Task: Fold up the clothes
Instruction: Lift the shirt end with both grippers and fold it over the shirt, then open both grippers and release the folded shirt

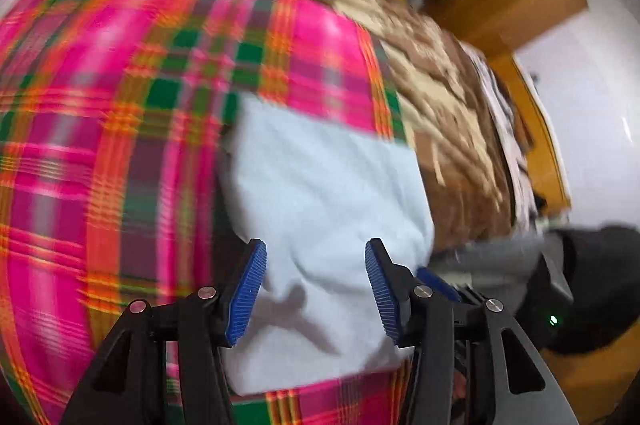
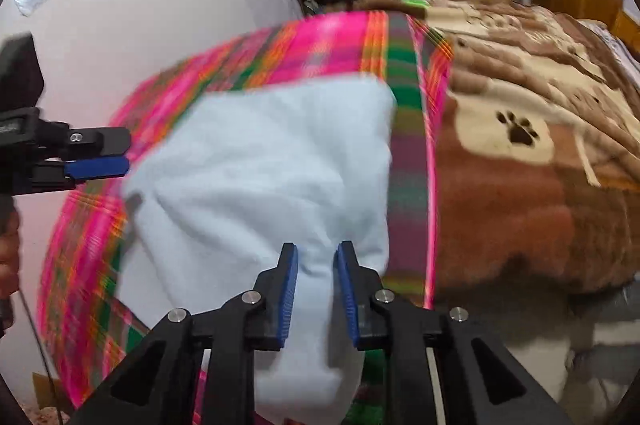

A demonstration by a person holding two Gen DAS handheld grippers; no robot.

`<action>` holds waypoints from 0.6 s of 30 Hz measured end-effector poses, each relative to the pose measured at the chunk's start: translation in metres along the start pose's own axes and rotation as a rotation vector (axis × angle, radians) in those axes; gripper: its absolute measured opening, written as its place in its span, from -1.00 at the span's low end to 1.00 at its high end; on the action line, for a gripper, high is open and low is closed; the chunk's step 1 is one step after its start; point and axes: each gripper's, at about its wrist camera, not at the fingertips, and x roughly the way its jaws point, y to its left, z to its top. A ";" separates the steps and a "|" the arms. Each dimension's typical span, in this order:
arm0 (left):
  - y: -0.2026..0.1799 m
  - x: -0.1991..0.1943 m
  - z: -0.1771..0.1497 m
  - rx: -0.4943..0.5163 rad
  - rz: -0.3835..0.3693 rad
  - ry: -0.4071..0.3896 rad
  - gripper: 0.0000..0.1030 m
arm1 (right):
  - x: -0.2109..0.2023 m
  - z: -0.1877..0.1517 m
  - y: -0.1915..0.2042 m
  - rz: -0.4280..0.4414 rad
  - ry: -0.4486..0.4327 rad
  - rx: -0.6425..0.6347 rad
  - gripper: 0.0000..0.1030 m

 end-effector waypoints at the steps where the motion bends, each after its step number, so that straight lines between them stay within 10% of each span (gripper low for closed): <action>1: 0.001 0.009 -0.004 0.012 0.036 0.027 0.02 | 0.001 -0.005 0.000 -0.012 0.008 0.003 -0.58; 18: 0.029 0.013 -0.045 0.125 0.152 0.133 0.07 | -0.015 -0.042 0.007 -0.118 0.028 0.142 -0.36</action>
